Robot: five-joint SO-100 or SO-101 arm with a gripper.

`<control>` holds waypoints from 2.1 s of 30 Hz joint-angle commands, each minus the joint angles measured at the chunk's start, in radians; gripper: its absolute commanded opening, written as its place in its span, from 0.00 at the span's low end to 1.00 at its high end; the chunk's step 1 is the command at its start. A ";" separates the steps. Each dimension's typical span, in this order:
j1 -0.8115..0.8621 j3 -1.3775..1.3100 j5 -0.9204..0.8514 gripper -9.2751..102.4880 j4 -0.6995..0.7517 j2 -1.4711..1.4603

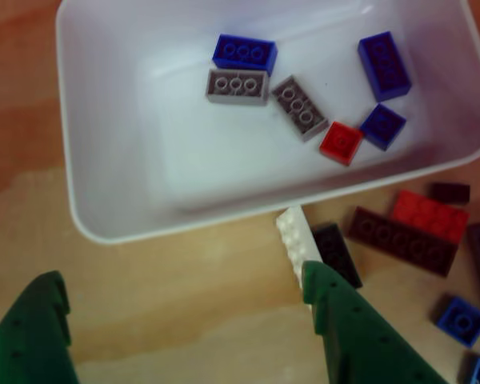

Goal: Put all lego bricks in the bin.

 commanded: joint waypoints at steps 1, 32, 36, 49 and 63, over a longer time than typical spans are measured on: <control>-0.071 0.206 -0.023 0.27 0.155 0.241; 0.110 0.658 -0.380 0.36 -1.006 -0.285; 0.109 0.630 -0.377 0.36 -1.081 -0.380; 0.104 0.474 -0.385 0.12 -1.091 -0.526; -0.140 0.371 -0.051 0.08 -0.091 0.488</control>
